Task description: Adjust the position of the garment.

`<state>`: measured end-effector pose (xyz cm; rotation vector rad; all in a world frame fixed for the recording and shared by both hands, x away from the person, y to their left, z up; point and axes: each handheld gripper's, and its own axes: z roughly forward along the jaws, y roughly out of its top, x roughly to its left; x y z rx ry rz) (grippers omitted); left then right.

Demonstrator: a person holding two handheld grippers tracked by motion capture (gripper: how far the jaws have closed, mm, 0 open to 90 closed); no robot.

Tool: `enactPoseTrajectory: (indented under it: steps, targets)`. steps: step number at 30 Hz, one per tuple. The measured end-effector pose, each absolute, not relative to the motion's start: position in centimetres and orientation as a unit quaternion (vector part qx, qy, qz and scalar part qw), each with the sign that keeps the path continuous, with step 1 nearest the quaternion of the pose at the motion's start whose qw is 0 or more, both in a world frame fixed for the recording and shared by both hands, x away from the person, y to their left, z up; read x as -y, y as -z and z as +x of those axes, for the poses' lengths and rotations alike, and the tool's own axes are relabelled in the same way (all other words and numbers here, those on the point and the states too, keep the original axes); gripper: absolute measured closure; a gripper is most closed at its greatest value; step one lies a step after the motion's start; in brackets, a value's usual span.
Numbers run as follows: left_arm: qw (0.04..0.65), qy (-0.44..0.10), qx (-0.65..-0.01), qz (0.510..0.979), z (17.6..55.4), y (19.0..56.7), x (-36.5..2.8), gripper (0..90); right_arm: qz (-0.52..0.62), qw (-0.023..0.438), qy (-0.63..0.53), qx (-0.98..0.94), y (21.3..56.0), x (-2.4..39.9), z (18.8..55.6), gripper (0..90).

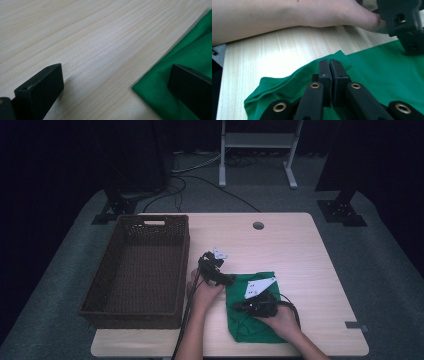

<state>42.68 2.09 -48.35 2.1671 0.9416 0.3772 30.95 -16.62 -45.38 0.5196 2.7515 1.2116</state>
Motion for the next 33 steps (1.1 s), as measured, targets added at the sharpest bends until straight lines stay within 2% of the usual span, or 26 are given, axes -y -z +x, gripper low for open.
enactPoseTrajectory:
  steps: [33]
  targets:
    - [0.366,-0.147,-0.366,0.843,42.7,48.4,-2.1,0.0,0.21,0.062,-0.418,-0.882,42.7,24.3,28.8,89.2]
